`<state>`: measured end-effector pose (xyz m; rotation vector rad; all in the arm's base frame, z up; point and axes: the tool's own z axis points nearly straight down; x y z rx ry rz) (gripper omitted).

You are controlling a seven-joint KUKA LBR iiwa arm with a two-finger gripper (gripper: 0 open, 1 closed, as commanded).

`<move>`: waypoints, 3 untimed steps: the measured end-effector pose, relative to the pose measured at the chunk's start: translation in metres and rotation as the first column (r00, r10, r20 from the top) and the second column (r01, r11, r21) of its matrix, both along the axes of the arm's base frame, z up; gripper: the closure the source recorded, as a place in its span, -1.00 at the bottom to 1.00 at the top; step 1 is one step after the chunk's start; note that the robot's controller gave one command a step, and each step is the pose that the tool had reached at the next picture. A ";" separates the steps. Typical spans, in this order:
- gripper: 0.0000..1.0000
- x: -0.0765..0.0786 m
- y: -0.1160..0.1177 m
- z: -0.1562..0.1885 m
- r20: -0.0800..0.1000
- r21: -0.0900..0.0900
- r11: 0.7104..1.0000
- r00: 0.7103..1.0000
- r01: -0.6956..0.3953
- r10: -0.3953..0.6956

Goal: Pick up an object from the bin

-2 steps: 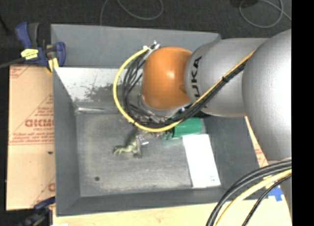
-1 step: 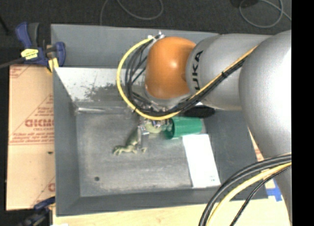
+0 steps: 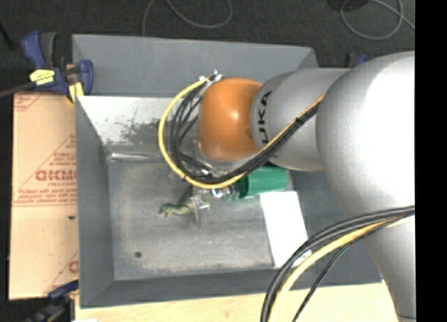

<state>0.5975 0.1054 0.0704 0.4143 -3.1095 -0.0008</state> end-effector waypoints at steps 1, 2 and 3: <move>1.00 0.003 -0.002 0.003 0.009 0.003 0.989 0.989 -0.147 0.147; 1.00 0.003 -0.002 0.003 0.008 0.003 0.989 0.989 -0.147 0.146; 1.00 0.002 -0.002 0.007 0.008 0.003 0.989 0.989 -0.146 0.146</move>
Offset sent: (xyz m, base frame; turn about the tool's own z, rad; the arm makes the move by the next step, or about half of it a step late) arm 0.0000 0.0000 0.0000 0.0000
